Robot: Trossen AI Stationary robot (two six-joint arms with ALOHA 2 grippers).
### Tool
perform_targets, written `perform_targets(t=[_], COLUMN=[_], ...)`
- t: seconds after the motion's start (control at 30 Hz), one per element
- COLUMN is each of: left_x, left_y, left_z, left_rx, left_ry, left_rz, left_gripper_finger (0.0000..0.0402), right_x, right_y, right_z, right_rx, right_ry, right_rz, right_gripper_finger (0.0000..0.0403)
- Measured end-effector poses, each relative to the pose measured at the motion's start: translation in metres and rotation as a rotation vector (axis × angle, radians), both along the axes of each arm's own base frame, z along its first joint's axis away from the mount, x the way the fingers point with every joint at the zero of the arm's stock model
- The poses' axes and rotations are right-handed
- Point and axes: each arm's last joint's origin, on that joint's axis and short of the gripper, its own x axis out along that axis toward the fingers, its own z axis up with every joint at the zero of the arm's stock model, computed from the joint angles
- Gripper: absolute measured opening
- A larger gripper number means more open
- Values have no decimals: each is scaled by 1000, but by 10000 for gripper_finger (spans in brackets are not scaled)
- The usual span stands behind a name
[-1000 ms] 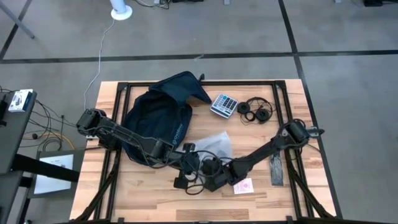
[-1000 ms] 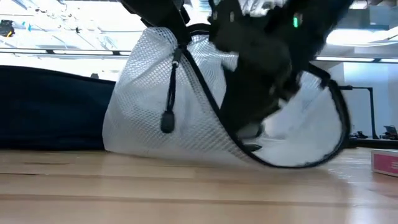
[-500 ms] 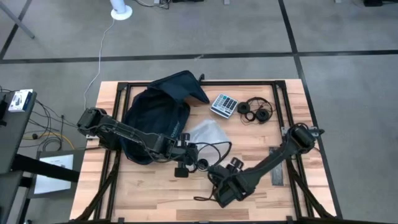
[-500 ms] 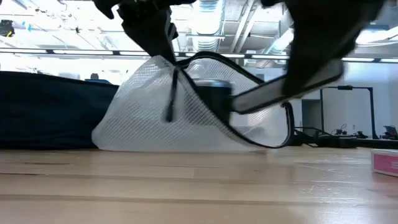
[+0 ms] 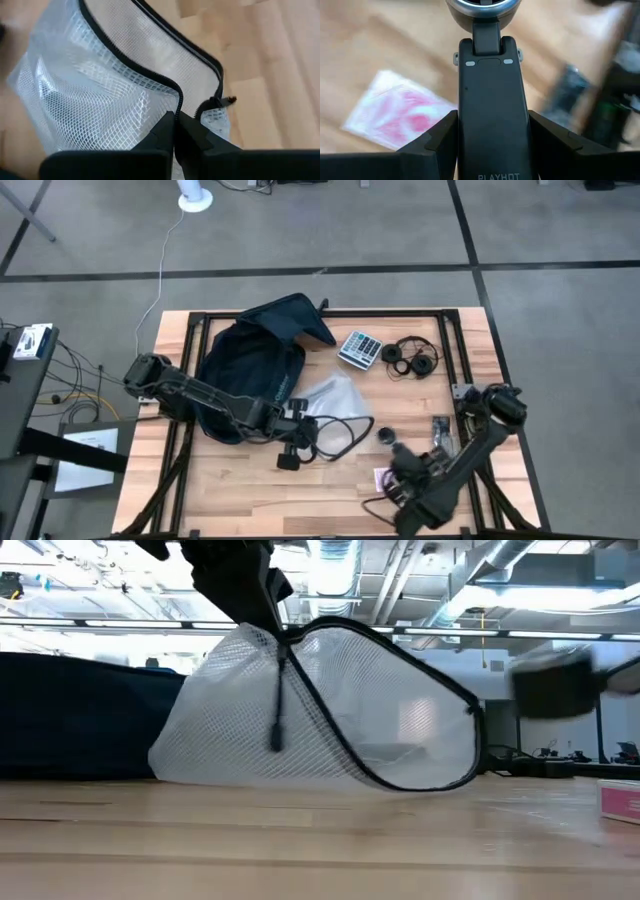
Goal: Unpack backpack
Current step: Remove the black mini fan from the white zip bag, then remove the black pen from the white zip bag
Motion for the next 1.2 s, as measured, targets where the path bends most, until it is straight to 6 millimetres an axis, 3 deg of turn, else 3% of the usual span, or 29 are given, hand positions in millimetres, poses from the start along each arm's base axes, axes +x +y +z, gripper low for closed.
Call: perform_targets(t=[0.13,0.33,0.5,0.67,0.83,0.97,1.2], left_x=[-3,-10,-11,-11,-13,-15,-10], left_y=[-14,-28,-35,-36,-35,-33,-24], left_z=[8,24,34,35,32,30,30], left_rx=[-1,29,33,14,4,1,-28], left_ry=[-60,-154,-229,-238,-201,-172,-177], left_rz=[-77,-206,-271,-262,-243,-226,-157], left_gripper_finger=[0,0,0,0,0,0,0], right_x=[-15,-29,-19,-9,-8,-11,-10], right_y=[-11,-28,-43,-53,-56,-57,-57], right_z=[-7,-36,-70,-82,-69,-44,6], right_rx=[-28,-118,-38,25,-21,-49,29], right_ry=[-22,-59,-117,-103,-56,-22,-98], right_rz=[-89,-283,-372,-417,-387,-363,-255], right_gripper_finger=[189,188,194,206,259,293,305])
